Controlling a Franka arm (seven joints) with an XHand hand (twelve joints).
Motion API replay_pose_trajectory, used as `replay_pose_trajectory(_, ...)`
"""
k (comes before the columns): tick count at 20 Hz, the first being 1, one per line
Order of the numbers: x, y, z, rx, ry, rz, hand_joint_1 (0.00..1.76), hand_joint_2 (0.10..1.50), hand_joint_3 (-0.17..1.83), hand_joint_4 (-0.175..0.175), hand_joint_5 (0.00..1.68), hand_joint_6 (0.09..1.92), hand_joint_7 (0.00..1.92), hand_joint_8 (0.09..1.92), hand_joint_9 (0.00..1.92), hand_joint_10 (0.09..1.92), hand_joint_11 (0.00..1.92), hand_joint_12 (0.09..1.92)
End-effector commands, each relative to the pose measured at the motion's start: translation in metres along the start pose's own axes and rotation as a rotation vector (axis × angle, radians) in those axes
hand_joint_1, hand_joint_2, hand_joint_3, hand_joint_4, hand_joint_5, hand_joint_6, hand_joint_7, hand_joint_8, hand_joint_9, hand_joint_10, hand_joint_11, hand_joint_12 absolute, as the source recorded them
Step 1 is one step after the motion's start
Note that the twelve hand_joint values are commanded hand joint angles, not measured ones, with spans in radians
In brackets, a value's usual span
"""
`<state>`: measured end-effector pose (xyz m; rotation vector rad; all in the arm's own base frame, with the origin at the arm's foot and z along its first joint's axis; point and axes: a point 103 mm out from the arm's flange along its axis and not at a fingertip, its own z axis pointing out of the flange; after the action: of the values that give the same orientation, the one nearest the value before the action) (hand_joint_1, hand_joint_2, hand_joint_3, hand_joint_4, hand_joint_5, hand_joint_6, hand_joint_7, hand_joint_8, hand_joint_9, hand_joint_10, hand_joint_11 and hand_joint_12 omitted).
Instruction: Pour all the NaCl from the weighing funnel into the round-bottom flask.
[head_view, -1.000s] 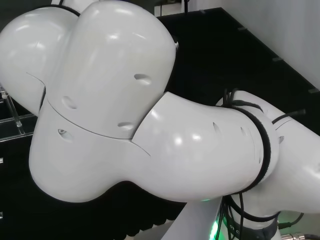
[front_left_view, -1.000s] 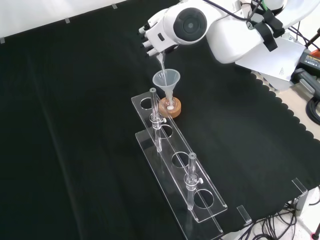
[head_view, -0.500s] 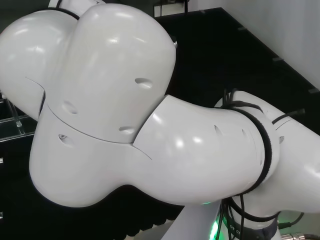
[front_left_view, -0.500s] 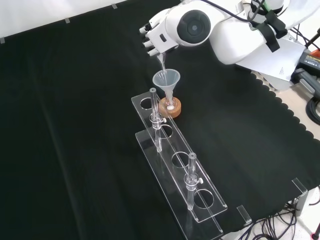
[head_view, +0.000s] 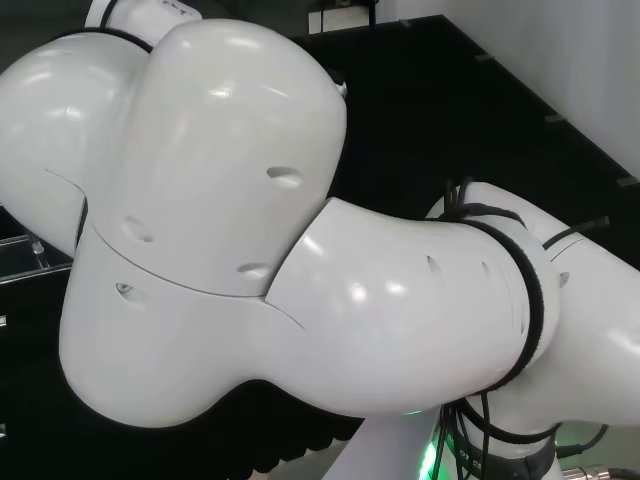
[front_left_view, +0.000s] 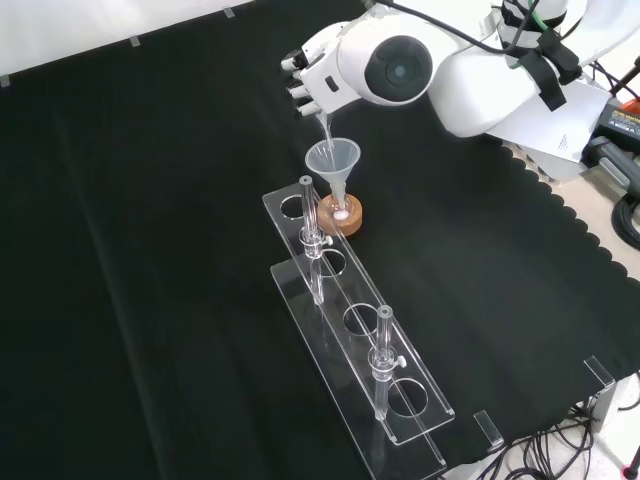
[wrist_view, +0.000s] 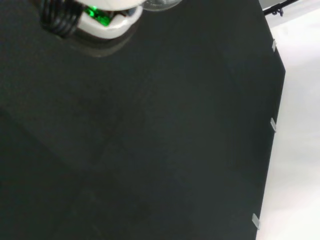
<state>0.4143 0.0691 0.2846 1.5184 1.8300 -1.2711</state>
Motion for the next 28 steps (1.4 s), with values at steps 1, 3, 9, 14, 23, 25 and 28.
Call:
replay_pose_trajectory(1,0.002,0.000,-0.006,0.001,-0.039,0.004,1.11,0.73,0.53,0.175,1.27,0.62,1.07,0.50,1.43,0.09,1.19,0.78)
replay_pose_trajectory(3,0.003,0.000,-0.008,0.001,-0.059,0.007,1.11,0.73,0.53,0.175,1.27,0.62,1.07,0.50,1.43,0.09,1.19,0.78)
replay_pose_trajectory(9,0.004,-0.001,-0.011,0.002,-0.092,0.011,1.11,0.73,0.53,0.175,1.27,0.62,1.07,0.50,1.43,0.09,1.19,0.78)
replay_pose_trajectory(14,0.005,-0.001,-0.015,0.002,-0.112,0.018,1.11,0.73,0.53,0.175,1.27,0.62,1.06,0.50,1.43,0.09,1.18,0.78)
replay_pose_trajectory(23,0.001,-0.002,-0.013,0.005,-0.077,0.023,1.11,0.73,0.52,0.175,1.27,0.62,1.06,0.50,1.43,0.09,1.18,0.78)
replay_pose_trajectory(25,-0.002,-0.002,-0.011,0.007,-0.044,0.024,1.11,0.73,0.52,0.175,1.27,0.62,1.06,0.51,1.43,0.09,1.18,0.78)
replay_pose_trajectory(28,-0.009,-0.001,-0.006,0.015,0.016,0.027,1.11,0.73,0.52,0.175,1.27,0.62,1.06,0.51,1.43,0.09,1.18,0.78)
